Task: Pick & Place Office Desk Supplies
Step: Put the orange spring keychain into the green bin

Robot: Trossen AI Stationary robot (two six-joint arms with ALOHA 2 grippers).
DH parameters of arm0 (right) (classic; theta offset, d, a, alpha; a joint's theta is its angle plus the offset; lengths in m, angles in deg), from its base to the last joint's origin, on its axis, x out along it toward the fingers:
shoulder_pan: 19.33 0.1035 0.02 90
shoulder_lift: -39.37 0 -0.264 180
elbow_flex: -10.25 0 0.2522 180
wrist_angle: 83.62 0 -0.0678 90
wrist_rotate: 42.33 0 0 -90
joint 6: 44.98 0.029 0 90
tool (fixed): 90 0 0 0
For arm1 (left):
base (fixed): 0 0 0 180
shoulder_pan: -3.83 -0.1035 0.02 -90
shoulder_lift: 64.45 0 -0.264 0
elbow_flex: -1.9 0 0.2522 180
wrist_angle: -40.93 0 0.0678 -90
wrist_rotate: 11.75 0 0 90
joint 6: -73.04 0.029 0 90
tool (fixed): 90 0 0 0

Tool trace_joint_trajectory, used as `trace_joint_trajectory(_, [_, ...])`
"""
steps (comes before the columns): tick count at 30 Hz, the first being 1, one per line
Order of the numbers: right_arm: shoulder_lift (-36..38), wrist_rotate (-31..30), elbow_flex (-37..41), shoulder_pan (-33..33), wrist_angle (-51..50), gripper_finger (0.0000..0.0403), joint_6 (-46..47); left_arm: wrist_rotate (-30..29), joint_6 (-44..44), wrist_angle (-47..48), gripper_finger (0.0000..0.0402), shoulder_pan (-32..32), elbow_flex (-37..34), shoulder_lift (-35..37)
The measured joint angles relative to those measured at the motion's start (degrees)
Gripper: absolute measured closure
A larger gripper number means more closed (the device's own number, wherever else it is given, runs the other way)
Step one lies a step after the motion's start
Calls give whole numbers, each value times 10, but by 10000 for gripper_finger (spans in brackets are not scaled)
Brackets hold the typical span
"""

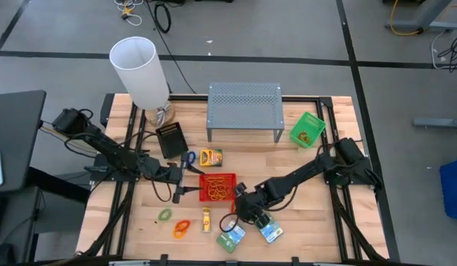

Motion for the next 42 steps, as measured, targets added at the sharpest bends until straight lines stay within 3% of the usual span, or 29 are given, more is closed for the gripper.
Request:
trace_joint_trajectory(18, [-36, 48, -2, -21, 34, 234, -62, 2, -9, 8, 151, -11, 0, -2])
trace_joint_trajectory(22, [-45, 52, -3, -19, 29, 274, -52, 2, -10, 8, 151, -11, 0, -2])
trace_joint_trajectory(26, [-44, 49, -3, -11, 13, 363, -34, 2, -10, 9, 151, -11, 0, -2])
trace_joint_trajectory(28, [-43, 40, -3, -3, 8, 386, -24, 0, -10, 10, 151, -11, 0, -2])
trace_joint_trajectory(42, [13, 2, 4, 42, -37, 394, 100, -2, -6, 11, 151, -11, 0, -3])
